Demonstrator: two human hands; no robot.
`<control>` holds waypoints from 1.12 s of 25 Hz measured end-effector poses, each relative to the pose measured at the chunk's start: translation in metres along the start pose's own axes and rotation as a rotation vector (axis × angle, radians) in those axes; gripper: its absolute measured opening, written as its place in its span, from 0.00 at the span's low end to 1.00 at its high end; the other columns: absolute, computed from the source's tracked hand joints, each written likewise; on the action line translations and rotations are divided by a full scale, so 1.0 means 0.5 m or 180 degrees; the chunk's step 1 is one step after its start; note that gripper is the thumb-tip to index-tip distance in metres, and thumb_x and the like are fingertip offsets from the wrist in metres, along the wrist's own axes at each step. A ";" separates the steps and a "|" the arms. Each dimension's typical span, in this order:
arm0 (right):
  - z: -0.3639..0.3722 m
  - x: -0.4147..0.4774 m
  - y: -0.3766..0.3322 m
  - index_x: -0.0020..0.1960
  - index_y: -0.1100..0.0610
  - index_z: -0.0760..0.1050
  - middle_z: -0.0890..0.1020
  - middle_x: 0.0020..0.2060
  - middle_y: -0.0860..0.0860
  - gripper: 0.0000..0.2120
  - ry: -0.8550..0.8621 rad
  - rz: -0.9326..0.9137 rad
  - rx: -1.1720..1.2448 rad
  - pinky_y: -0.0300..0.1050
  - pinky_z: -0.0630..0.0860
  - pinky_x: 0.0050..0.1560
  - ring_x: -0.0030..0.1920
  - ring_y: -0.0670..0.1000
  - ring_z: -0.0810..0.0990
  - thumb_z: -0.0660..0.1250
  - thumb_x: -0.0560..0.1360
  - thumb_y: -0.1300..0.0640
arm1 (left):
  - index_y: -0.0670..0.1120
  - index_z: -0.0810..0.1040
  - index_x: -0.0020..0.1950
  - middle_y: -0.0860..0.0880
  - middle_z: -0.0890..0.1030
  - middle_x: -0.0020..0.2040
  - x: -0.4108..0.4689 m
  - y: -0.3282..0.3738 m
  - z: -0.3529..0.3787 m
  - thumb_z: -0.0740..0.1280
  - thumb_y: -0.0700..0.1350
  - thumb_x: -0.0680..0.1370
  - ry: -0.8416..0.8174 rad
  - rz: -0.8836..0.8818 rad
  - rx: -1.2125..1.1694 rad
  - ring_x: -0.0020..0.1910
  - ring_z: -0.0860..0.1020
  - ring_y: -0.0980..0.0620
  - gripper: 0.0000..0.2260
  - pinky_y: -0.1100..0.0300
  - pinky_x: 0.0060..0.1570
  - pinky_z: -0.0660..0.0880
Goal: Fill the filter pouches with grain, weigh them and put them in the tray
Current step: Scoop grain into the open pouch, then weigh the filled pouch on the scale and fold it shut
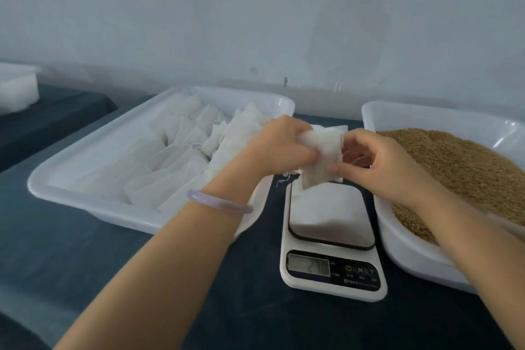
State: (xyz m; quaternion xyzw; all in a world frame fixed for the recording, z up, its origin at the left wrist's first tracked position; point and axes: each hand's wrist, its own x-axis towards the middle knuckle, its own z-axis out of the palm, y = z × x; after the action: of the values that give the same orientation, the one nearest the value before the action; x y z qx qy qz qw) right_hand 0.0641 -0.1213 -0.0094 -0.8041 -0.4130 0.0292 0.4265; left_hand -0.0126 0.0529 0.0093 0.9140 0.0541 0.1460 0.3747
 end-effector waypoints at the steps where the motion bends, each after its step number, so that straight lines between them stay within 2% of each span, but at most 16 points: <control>1: -0.001 0.002 0.003 0.51 0.44 0.75 0.81 0.45 0.44 0.14 0.0089 0.0038 0.0065 0.42 0.77 0.45 0.44 0.43 0.80 0.73 0.67 0.49 | 0.44 0.77 0.34 0.50 0.76 0.30 0.001 -0.003 -0.018 0.70 0.44 0.68 0.0345 -0.0059 -0.0292 0.33 0.74 0.51 0.05 0.62 0.33 0.71; 3: -0.005 0.004 0.010 0.50 0.41 0.74 0.81 0.45 0.43 0.12 0.0226 0.0149 0.0053 0.39 0.76 0.46 0.43 0.40 0.79 0.72 0.69 0.50 | 0.45 0.79 0.38 0.48 0.80 0.34 0.001 -0.018 -0.062 0.67 0.47 0.66 0.1122 -0.0272 -0.0854 0.37 0.79 0.49 0.06 0.58 0.37 0.77; 5: -0.007 0.007 0.016 0.49 0.42 0.75 0.81 0.43 0.43 0.09 0.0213 0.0192 -0.0072 0.39 0.76 0.46 0.42 0.38 0.79 0.72 0.70 0.50 | 0.44 0.80 0.38 0.49 0.80 0.33 -0.005 -0.056 -0.104 0.65 0.43 0.67 0.1488 -0.0638 -0.0983 0.36 0.82 0.48 0.05 0.54 0.36 0.82; 7: -0.004 0.012 0.018 0.48 0.43 0.77 0.81 0.41 0.42 0.07 0.0130 0.0189 -0.0153 0.39 0.75 0.45 0.41 0.38 0.79 0.71 0.71 0.51 | 0.36 0.78 0.41 0.44 0.79 0.34 -0.016 -0.097 -0.128 0.64 0.37 0.69 0.1233 -0.1236 -0.0712 0.35 0.83 0.43 0.06 0.45 0.39 0.82; 8: -0.002 0.013 0.018 0.47 0.43 0.77 0.82 0.41 0.42 0.07 0.0094 0.0181 -0.0167 0.39 0.75 0.45 0.41 0.38 0.79 0.71 0.71 0.51 | 0.35 0.77 0.41 0.42 0.79 0.34 -0.021 -0.112 -0.128 0.63 0.34 0.71 0.0977 -0.1547 -0.0631 0.34 0.83 0.43 0.04 0.44 0.40 0.81; 9: -0.001 0.014 0.019 0.47 0.44 0.77 0.82 0.40 0.42 0.06 0.0071 0.0170 -0.0176 0.39 0.75 0.45 0.41 0.38 0.79 0.71 0.71 0.52 | 0.36 0.75 0.39 0.41 0.79 0.35 -0.027 -0.121 -0.123 0.64 0.32 0.72 0.0684 -0.1812 -0.0600 0.33 0.82 0.44 0.02 0.47 0.40 0.82; 10: 0.000 0.014 0.020 0.47 0.44 0.78 0.82 0.40 0.42 0.06 0.0062 0.0166 -0.0189 0.39 0.75 0.45 0.41 0.39 0.79 0.71 0.71 0.52 | 0.39 0.73 0.38 0.42 0.79 0.36 -0.029 -0.127 -0.114 0.65 0.31 0.73 0.0359 -0.2013 -0.0610 0.33 0.81 0.46 0.05 0.51 0.38 0.82; 12: -0.001 0.015 0.022 0.46 0.44 0.78 0.82 0.40 0.42 0.06 0.0063 0.0169 -0.0210 0.39 0.75 0.46 0.41 0.39 0.79 0.71 0.72 0.53 | 0.42 0.72 0.39 0.44 0.79 0.38 -0.030 -0.130 -0.100 0.67 0.32 0.73 -0.0160 -0.2197 -0.0532 0.34 0.79 0.47 0.08 0.58 0.37 0.80; 15: 0.000 0.010 0.022 0.46 0.44 0.78 0.82 0.40 0.42 0.06 0.0067 0.0163 -0.0220 0.37 0.74 0.45 0.41 0.39 0.78 0.70 0.72 0.54 | 0.42 0.72 0.43 0.44 0.75 0.38 -0.032 -0.129 -0.100 0.65 0.34 0.71 -0.0529 -0.2264 0.0317 0.35 0.72 0.47 0.05 0.60 0.36 0.70; 17: 0.000 0.010 0.022 0.46 0.45 0.78 0.82 0.40 0.43 0.06 0.0071 0.0154 -0.0248 0.37 0.74 0.45 0.41 0.39 0.78 0.70 0.73 0.55 | 0.42 0.74 0.50 0.44 0.78 0.45 -0.037 -0.127 -0.101 0.65 0.37 0.70 -0.0563 -0.2260 0.0855 0.36 0.75 0.47 0.09 0.59 0.39 0.75; 19: 0.000 0.009 0.022 0.46 0.45 0.78 0.82 0.40 0.43 0.06 0.0077 0.0157 -0.0240 0.36 0.74 0.45 0.41 0.39 0.78 0.70 0.73 0.56 | 0.43 0.75 0.54 0.44 0.78 0.50 -0.040 -0.126 -0.099 0.68 0.37 0.69 -0.0465 -0.2225 0.0893 0.37 0.75 0.49 0.14 0.60 0.36 0.76; 21: 0.000 0.009 0.022 0.45 0.44 0.78 0.82 0.40 0.43 0.07 0.0086 0.0149 -0.0217 0.36 0.74 0.45 0.41 0.39 0.78 0.70 0.73 0.56 | 0.45 0.72 0.52 0.46 0.76 0.49 -0.042 -0.131 -0.099 0.69 0.38 0.69 -0.0301 -0.2123 0.0722 0.37 0.73 0.51 0.14 0.61 0.33 0.72; 24: 0.000 0.009 0.022 0.46 0.44 0.77 0.82 0.41 0.43 0.08 0.0116 0.0165 -0.0197 0.38 0.75 0.46 0.42 0.41 0.79 0.70 0.73 0.57 | 0.45 0.71 0.50 0.49 0.72 0.46 -0.040 -0.139 -0.104 0.63 0.38 0.73 0.0098 -0.1874 0.0612 0.41 0.72 0.50 0.08 0.60 0.39 0.67; 26: -0.001 0.011 0.020 0.46 0.44 0.77 0.82 0.42 0.44 0.08 0.0124 0.0185 -0.0181 0.40 0.76 0.47 0.43 0.44 0.80 0.69 0.74 0.57 | 0.43 0.71 0.58 0.48 0.73 0.52 -0.039 -0.129 -0.102 0.59 0.36 0.75 0.0448 -0.1702 0.0747 0.52 0.73 0.46 0.13 0.58 0.47 0.67; 28: 0.003 0.012 0.018 0.47 0.44 0.76 0.81 0.42 0.44 0.08 0.0079 0.0200 -0.0182 0.38 0.76 0.45 0.43 0.43 0.80 0.69 0.74 0.57 | 0.44 0.72 0.62 0.46 0.75 0.58 -0.033 -0.097 -0.100 0.57 0.33 0.74 0.0892 -0.1099 0.1003 0.59 0.72 0.46 0.18 0.59 0.52 0.67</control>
State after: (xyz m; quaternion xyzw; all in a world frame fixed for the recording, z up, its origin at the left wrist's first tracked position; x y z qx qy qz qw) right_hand 0.0731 -0.1189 -0.0148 -0.8289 -0.3829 0.0207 0.4073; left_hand -0.0430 0.1175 0.0054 0.9091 0.2824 0.1949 0.2361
